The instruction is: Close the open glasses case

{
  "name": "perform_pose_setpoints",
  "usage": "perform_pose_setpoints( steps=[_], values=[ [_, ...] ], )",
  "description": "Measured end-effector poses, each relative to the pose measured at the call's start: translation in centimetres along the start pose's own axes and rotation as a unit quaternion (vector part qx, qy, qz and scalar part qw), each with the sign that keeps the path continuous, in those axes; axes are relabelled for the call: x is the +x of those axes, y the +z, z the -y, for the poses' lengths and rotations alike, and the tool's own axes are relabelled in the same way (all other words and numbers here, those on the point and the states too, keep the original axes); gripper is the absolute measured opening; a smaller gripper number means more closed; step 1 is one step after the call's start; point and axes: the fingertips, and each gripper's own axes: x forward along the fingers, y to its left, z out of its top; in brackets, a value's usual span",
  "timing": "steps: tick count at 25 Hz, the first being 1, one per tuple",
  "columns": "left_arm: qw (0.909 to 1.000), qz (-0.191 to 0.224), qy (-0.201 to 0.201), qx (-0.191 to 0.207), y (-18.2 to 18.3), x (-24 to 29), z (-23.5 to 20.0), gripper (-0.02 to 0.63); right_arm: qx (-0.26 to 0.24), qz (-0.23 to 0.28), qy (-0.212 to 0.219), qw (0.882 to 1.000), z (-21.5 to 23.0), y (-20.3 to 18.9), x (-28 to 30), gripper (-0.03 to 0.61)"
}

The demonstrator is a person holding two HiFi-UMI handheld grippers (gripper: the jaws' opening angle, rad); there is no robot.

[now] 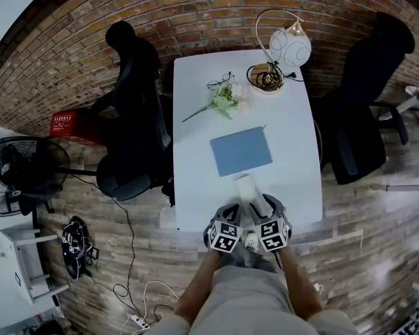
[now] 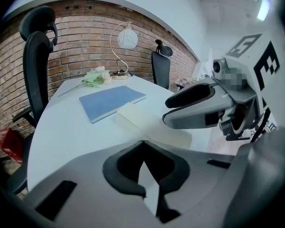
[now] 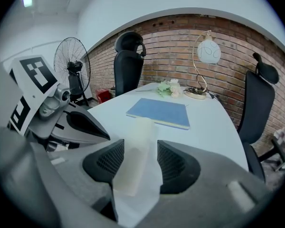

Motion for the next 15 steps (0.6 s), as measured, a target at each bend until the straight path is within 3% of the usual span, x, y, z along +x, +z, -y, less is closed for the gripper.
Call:
perform_pose_setpoints(
  steps=[15],
  values=[
    [0.9939, 0.097, 0.048, 0.020, 5.4, -7.3, 1.6, 0.003, -0.020, 0.084, -0.024, 0.996, 0.3, 3.0, -6.9, 0.218]
  ],
)
